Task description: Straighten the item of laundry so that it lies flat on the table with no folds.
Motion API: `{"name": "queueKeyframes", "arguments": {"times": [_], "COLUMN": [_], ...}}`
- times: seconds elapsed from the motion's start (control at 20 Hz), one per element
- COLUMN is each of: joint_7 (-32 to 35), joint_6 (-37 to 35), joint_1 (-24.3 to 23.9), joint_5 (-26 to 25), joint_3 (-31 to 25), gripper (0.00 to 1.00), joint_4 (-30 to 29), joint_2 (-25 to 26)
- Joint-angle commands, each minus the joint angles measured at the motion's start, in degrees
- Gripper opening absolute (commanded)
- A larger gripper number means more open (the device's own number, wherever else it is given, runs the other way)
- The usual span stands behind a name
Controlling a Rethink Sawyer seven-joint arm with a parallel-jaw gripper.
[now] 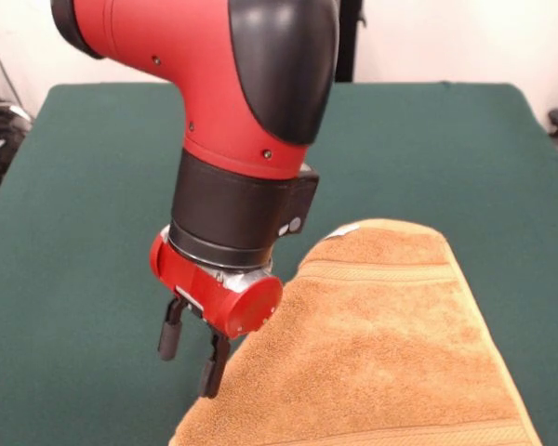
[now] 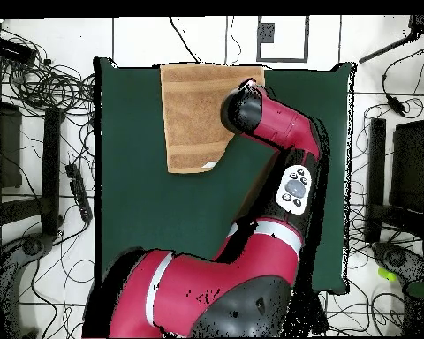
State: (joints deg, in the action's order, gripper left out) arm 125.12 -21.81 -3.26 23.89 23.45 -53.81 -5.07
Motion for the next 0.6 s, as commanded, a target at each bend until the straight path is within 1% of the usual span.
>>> {"name": "queueKeyframes", "arguments": {"times": [0.05,0.6], "joint_7": [6.7,6.5], "joint_6": [2.2,0.9], "joint_1": [0.2,0.3], "joint_5": [-1.4,-2.2], "joint_3": [-8.4,-8.2], "gripper": [1.0,1.0], "joint_4": [-8.9,-8.1], "joint_2": [0.0,0.6]}}
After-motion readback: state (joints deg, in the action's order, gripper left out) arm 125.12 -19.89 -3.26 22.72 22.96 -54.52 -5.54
